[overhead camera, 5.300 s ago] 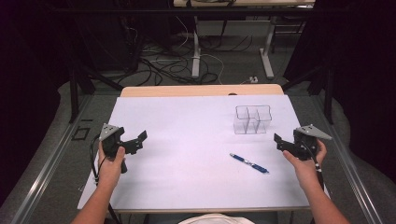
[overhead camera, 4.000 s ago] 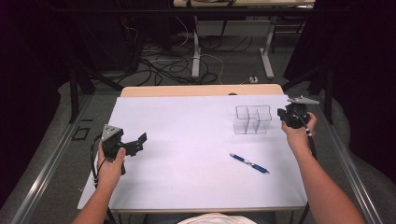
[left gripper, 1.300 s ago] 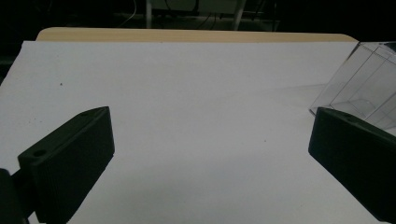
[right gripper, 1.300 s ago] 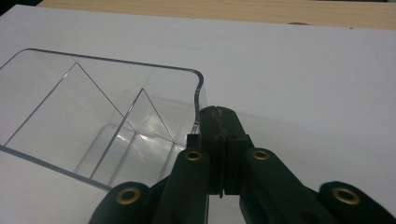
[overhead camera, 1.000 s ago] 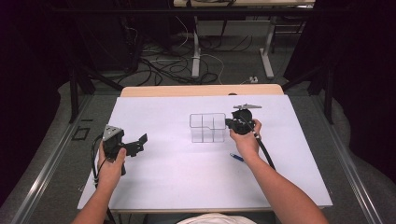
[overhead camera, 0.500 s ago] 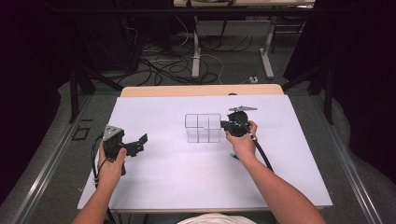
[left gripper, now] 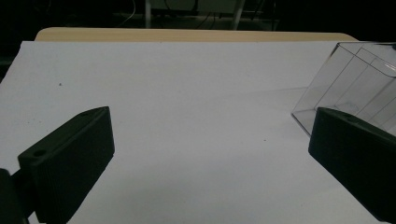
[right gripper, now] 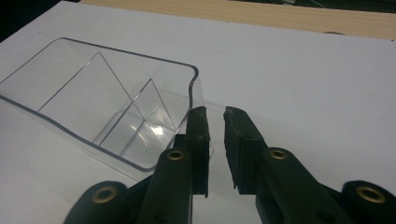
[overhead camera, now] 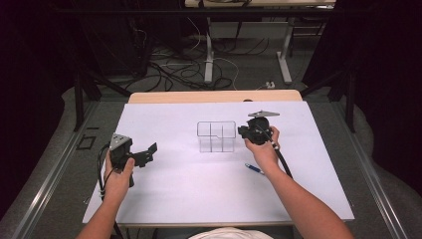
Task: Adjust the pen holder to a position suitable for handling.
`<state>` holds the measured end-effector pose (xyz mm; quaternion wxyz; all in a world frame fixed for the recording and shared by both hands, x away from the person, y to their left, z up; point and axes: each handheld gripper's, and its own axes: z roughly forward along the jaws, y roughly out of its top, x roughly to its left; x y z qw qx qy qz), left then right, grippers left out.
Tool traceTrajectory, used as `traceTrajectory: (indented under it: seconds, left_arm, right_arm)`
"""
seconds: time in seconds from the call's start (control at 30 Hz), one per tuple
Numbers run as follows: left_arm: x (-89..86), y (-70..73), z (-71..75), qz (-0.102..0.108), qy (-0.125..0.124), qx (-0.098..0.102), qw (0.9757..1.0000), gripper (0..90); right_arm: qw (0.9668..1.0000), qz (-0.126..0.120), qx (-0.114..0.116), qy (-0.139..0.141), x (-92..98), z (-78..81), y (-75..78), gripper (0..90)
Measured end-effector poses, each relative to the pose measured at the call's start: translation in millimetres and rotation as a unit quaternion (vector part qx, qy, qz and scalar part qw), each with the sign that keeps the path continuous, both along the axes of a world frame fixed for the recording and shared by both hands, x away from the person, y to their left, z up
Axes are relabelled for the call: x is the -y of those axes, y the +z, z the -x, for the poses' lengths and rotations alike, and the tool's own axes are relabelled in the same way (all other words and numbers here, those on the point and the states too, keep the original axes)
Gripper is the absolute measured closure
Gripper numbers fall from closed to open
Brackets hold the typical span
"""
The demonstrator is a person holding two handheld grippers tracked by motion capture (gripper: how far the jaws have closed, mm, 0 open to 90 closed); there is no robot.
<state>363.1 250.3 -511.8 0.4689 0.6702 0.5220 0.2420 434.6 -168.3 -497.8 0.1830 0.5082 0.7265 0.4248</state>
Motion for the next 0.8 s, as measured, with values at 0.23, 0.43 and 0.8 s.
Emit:
traceTrajectory:
  seconds: [0.23, 0.43, 0.8]
  left_arm:
    - [-0.6, -1.1, -1.1, -0.002, 0.0, -0.001, 1.0, 0.0]
    - [-1.6, -1.1, -1.0, -0.002, 0.002, -0.001, 1.0, 0.0]
    - [-1.6, -0.7, -0.9, 0.001, 0.001, 0.0, 1.0, 0.0]
  right_arm:
    - [0.9996, 0.015, 0.008, 0.021, 6.7, 4.2, 3.9, 69.6]
    - [0.9989, 0.025, 0.003, 0.04, 11.2, 11.2, 5.9, 61.6]
    - [0.9955, 0.045, 0.005, 0.084, 16.8, 22.6, 12.8, 43.2]
